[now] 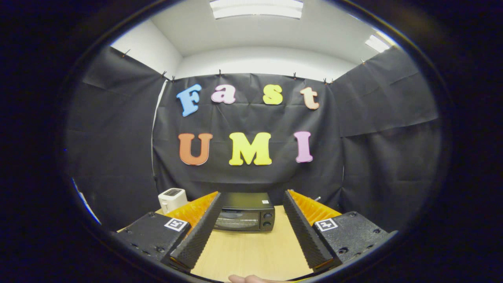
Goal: Open the toaster oven, put the food inside, and close the toaster oven door.
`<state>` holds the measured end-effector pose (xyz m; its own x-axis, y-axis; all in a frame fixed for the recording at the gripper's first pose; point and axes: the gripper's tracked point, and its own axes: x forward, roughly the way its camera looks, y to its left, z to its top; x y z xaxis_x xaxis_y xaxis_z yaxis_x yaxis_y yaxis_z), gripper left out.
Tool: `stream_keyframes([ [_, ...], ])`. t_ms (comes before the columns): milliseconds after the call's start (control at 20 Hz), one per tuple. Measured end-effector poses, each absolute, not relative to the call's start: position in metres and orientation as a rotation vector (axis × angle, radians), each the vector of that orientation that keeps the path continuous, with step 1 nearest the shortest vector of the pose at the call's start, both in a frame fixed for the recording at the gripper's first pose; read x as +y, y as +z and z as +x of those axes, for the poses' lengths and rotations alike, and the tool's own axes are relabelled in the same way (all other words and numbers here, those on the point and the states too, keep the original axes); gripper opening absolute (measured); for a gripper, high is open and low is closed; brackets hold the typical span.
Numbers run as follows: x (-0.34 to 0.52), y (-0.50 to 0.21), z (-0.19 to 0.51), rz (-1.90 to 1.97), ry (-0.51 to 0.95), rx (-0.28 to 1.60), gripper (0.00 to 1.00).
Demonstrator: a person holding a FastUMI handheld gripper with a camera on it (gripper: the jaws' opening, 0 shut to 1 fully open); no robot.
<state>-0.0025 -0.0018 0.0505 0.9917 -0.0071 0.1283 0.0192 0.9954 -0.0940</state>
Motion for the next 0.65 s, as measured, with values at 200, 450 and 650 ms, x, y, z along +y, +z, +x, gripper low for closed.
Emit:
stream_keyframes([
  [200,-0.015,0.032,-0.03,-0.067,-0.004,-0.114,1.0],
  [450,-0.021,0.019,-0.038,-0.051,0.019,-0.101,1.0],
  [650,-0.009,0.014,-0.04,-0.051,0.056,-0.095,1.0],
])
